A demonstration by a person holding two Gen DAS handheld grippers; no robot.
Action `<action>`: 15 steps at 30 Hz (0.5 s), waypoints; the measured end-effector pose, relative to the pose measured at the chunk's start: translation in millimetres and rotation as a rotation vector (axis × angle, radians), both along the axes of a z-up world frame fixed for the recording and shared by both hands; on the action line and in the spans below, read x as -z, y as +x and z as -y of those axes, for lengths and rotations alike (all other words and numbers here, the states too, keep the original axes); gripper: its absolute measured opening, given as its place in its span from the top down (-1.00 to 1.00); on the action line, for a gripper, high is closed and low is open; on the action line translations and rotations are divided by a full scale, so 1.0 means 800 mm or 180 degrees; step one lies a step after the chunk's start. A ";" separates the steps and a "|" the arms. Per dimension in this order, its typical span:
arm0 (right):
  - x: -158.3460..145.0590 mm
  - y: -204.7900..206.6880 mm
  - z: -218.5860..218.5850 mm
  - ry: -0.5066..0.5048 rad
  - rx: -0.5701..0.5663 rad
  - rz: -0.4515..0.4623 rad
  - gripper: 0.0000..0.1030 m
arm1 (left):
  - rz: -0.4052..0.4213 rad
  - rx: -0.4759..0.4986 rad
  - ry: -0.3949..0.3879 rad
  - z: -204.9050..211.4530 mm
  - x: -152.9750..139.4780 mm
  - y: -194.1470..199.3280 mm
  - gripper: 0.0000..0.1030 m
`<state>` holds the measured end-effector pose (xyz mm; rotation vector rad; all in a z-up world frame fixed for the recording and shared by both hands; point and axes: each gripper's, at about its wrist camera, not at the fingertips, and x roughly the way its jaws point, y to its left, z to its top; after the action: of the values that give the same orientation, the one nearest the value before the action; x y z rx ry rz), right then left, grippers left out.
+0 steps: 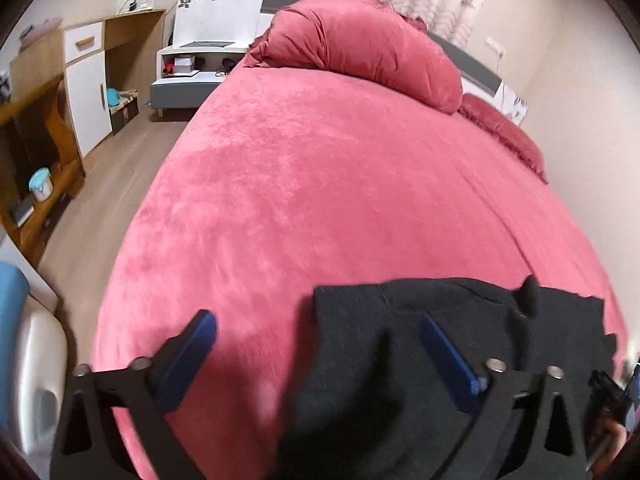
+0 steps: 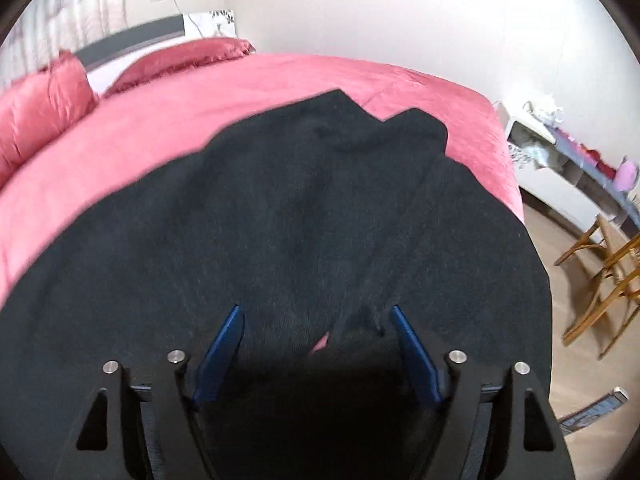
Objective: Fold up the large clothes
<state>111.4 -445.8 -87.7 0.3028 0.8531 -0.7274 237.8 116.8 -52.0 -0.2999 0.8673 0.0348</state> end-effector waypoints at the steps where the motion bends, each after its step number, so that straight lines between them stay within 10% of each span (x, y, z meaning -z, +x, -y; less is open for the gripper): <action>1: 0.010 -0.002 0.000 -0.0023 0.0032 -0.0029 -0.53 | -0.0112 0.0079 -0.0032 0.002 0.006 0.011 -0.99; 8: 0.018 0.001 -0.018 -0.0015 0.0049 0.0056 -0.59 | -0.0681 0.0469 0.0064 0.030 0.053 0.075 -0.98; 15: 0.021 0.013 -0.009 -0.0019 0.0047 0.0058 -0.61 | -0.0664 0.0867 0.0371 0.085 0.038 0.100 0.03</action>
<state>121.7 -438.9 -104.5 0.3103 0.8320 -0.7399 317.7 48.5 -82.5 -0.0673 1.1027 -0.1382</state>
